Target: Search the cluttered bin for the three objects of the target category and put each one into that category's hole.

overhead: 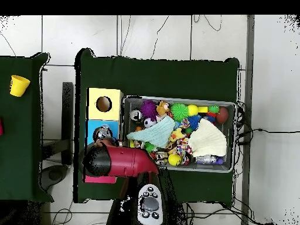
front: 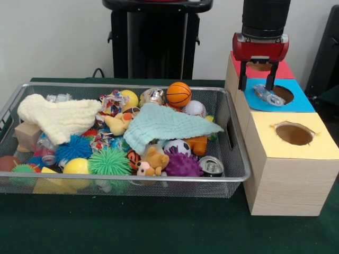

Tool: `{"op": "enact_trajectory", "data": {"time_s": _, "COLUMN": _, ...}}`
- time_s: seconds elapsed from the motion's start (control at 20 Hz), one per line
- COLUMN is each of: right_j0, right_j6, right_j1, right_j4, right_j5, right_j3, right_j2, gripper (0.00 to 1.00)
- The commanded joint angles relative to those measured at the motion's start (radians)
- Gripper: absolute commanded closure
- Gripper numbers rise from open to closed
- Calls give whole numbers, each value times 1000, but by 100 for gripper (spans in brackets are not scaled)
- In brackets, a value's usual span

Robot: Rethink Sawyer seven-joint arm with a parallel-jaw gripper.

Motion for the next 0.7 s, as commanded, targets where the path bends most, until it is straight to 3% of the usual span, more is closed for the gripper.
{"op": "enact_trajectory", "data": {"time_s": 0.05, "right_j0": -13, "right_j6": 273, "right_j1": 179, "right_j4": 49, "right_j5": -197, "right_j3": 14, "right_j2": 37, "gripper": 0}}
{"op": "enact_trajectory", "data": {"time_s": 0.25, "right_j0": -14, "right_j6": 255, "right_j1": 141, "right_j4": 66, "right_j5": -99, "right_j3": 14, "right_j2": 30, "gripper": 0}}
{"op": "enact_trajectory", "data": {"time_s": 0.55, "right_j0": -2, "right_j6": 223, "right_j1": 12, "right_j4": 79, "right_j5": 216, "right_j3": -45, "right_j2": -30, "gripper": 0}}
{"op": "enact_trajectory", "data": {"time_s": 0.7, "right_j0": -4, "right_j6": 224, "right_j1": -20, "right_j4": 89, "right_j5": 298, "right_j3": -74, "right_j2": -36, "gripper": 0}}
